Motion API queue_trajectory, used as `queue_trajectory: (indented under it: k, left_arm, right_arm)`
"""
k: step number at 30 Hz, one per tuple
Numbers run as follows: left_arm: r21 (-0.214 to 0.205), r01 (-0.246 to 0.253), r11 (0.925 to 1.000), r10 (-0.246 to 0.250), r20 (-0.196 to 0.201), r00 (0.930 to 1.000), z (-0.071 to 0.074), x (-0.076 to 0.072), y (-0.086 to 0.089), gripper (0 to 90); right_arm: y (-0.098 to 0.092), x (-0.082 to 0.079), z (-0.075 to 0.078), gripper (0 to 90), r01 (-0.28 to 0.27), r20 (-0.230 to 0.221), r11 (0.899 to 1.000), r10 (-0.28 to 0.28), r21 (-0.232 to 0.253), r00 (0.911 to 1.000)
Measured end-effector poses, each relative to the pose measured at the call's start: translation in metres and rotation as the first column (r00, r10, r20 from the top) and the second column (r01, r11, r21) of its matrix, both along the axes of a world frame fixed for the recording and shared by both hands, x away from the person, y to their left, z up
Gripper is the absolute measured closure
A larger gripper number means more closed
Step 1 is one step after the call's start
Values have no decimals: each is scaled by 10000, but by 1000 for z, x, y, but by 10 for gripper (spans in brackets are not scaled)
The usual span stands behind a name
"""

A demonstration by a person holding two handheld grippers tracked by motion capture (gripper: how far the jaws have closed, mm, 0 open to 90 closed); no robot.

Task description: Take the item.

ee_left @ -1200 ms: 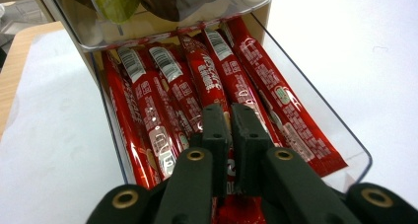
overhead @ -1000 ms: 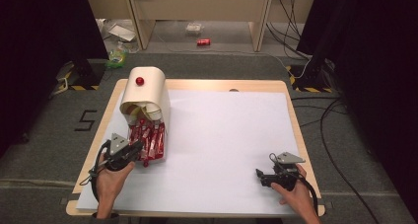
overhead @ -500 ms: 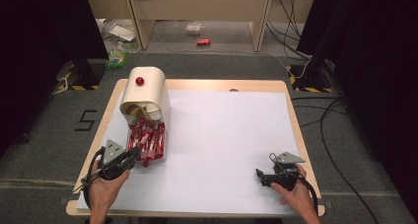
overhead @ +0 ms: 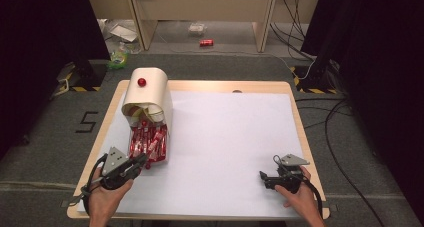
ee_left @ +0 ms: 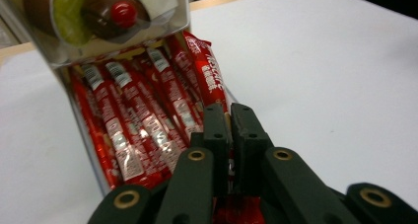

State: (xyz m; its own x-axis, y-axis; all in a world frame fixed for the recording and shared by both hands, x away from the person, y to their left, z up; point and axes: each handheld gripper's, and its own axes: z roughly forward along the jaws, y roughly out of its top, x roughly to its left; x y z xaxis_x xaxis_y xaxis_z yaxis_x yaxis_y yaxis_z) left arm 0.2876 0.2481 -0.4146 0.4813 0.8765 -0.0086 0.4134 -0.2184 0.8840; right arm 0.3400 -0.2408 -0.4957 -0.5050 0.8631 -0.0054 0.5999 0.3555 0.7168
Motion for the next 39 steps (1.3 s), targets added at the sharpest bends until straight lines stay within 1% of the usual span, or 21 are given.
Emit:
queue_trajectory:
  k: [2, 3, 7, 8, 9, 13, 19, 28, 32, 39]
  left_arm:
    - [-42, 188, 9998, -187, 63, 9998, 1, -1, -4, 853]
    - [18, 228, 9997, -228, 163, 9996, 2, -1, -5, 854]
    - [-77, 452, 9989, -451, 125, 9989, 0, 0, -10, 853]
    - [-239, 567, 9981, -566, 22, 9984, -1, 1, -11, 854]
    - [-300, 607, 9977, -607, 32, 9982, -2, 2, -12, 854]
    - [-266, 785, 9966, -783, 77, 9969, -2, 3, -18, 854]
    - [-369, 1091, 9933, -1086, 130, 9940, -2, 5, -28, 853]
    - [-552, 1537, 9866, -1534, 83, 9881, -6, 18, -48, 854]
    - [-644, 1661, 9840, -1663, 28, 9861, -10, 25, -58, 854]
    - [-649, 1815, 9812, -1820, -7, 9833, -13, 34, -71, 854]
  right_arm:
    - [0, 0, 0, 141, 4, -5, 10000, -4, 3, 10000]
    - [0, 0, 0, 141, -2, -3, 10000, 2, 0, 10000]
    - [0, 0, 0, 141, 2, -6, 10000, -2, 3, 10000]
    - [0, 0, 0, 141, 14, -21, 10000, -14, 16, 10000]
    - [0, 0, 0, 141, 10, -11, 10000, -10, 11, 10000]
    - [0, 0, 0, 141, 15, -5, 10000, -15, 15, 10000]
    - [0, 0, 0, 140, 13, -7, 10000, -13, 17, 10000]
    - [0, 0, 0, 140, 11, -18, 10000, -11, 11, 10000]
    - [0, 0, 0, 140, 11, -22, 10000, -11, 20, 10000]
    - [0, 0, 0, 140, 12, -22, 10000, -12, 16, 10000]
